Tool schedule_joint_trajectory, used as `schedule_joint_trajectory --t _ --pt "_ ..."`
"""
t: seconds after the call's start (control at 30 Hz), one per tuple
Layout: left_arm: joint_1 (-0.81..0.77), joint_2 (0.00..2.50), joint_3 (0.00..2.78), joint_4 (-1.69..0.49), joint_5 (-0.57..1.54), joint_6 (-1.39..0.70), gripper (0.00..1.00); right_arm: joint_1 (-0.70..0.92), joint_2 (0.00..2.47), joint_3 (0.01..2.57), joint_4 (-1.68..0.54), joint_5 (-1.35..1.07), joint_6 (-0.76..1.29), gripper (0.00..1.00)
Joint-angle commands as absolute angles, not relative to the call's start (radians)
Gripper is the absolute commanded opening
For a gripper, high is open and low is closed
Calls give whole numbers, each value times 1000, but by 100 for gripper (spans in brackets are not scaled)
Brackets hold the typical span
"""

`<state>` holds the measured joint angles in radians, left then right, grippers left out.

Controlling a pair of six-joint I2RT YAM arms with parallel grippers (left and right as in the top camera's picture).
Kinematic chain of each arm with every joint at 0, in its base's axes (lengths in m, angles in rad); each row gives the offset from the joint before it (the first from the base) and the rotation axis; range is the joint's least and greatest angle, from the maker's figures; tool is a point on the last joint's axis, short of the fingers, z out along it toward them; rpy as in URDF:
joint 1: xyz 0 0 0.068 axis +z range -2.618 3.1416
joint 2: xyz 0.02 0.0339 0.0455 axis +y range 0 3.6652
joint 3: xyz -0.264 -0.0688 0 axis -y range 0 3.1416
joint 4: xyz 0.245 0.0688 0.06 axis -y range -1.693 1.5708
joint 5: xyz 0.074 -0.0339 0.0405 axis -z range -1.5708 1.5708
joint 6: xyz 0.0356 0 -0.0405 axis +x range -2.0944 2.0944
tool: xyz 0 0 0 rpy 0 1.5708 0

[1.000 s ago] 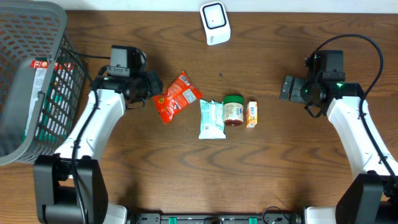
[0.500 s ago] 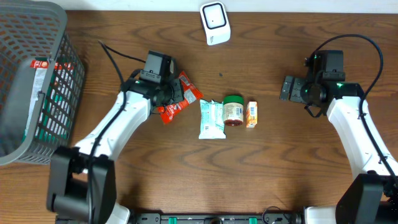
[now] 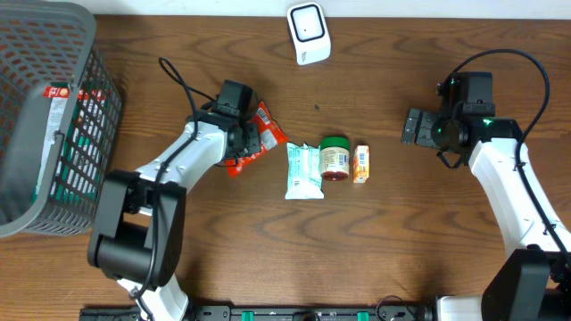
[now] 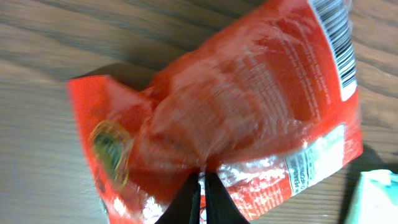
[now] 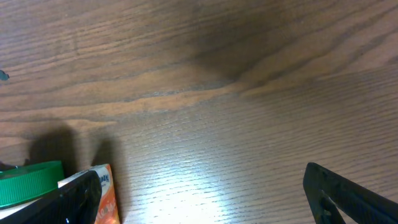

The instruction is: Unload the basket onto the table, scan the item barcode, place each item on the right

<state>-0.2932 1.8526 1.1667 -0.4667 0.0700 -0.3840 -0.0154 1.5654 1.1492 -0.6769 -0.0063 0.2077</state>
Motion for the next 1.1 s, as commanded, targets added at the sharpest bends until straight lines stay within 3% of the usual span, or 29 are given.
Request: schedule_joint_trajectory --t 0.0,0.23,0.7,1.07 --pt "-280 1729 1188 -474 -12 -360 8 -19 1551 1161 -677 2 201 99" --pt "-333 1657 1184 -480 60 -372 9 -19 1551 1161 -677 2 201 99" --pt "-405 1899 1182 -238 75 -405 8 -19 1551 1161 -677 2 201 99" --pt "-404 1912 1182 -580 49 -347 8 -19 1551 1161 -677 2 201 99"
